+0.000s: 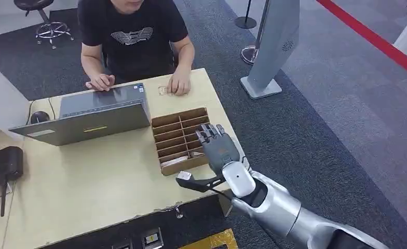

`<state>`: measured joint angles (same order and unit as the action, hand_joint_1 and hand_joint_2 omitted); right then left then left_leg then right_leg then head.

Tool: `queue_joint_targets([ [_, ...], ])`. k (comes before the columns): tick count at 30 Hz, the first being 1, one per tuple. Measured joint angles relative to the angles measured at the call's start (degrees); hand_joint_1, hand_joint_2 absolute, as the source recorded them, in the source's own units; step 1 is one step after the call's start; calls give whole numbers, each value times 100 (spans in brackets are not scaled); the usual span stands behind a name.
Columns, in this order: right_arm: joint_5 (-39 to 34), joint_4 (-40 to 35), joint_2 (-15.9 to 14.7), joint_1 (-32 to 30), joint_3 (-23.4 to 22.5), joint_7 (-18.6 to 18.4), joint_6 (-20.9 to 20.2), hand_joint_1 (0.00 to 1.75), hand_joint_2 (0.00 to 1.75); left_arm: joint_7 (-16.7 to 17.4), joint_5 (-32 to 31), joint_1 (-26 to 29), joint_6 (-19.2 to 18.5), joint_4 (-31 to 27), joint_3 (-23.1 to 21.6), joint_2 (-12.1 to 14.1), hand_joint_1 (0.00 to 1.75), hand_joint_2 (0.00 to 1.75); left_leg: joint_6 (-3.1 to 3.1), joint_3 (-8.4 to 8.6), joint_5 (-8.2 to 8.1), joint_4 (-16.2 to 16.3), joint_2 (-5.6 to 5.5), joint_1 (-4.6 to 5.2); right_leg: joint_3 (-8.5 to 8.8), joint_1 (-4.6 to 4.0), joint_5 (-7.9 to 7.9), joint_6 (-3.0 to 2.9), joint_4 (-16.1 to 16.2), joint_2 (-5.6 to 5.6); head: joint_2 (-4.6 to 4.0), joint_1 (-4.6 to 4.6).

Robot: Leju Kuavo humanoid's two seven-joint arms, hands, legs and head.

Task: Pass the card to the sensor for recognition and then transmit it.

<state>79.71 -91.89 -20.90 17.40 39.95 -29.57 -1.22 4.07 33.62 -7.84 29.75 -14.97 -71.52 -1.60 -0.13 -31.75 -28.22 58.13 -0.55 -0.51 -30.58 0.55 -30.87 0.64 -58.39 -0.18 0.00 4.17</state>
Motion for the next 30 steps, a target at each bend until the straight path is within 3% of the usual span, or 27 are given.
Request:
queue_joint_targets([
  [5, 2, 2, 0, -5, -9, 0, -9, 33, 175, 0, 0, -1, 2, 0, 0, 0, 0, 175, 0, 0, 0, 0, 1, 0, 0, 0, 0, 0, 0, 0, 0, 0],
  [6, 2, 2, 0, -5, -9, 0, -11, 51, 175, 0, 0, -1, 2, 0, 0, 2, 0, 175, 0, 0, 0, 0, 1, 0, 0, 0, 0, 0, 0, 0, 0, 0],
  [10, 2, 2, 0, -13, -13, 0, -26, 42, 175, 0, 0, -2, 2, 0, 0, 0, 0, 175, 0, 0, 0, 0, 1, 0, 0, 0, 0, 0, 0, 0, 0, 0],
  [16, 6, 2, 0, -17, -15, 0, -35, 54, 175, 2, 2, -2, 9, -2, 0, 2, 0, 175, 0, 0, 0, 0, 1, 0, 0, 0, 0, 0, 0, 0, 0, 0],
  [21, 7, 2, 0, -17, -15, 0, -41, 45, 175, 2, 13, -2, 18, -11, 0, 2, 0, 175, 0, 0, 0, 0, 1, 0, 0, 0, 0, 0, 0, 0, 0, 0],
  [30, -19, 2, 0, -17, -15, 0, -70, 51, 175, 2, 55, -2, 28, -11, 0, 4, 0, 175, 0, 0, 0, 0, 1, 0, 0, 0, 0, 0, 0, 0, 0, 0],
])
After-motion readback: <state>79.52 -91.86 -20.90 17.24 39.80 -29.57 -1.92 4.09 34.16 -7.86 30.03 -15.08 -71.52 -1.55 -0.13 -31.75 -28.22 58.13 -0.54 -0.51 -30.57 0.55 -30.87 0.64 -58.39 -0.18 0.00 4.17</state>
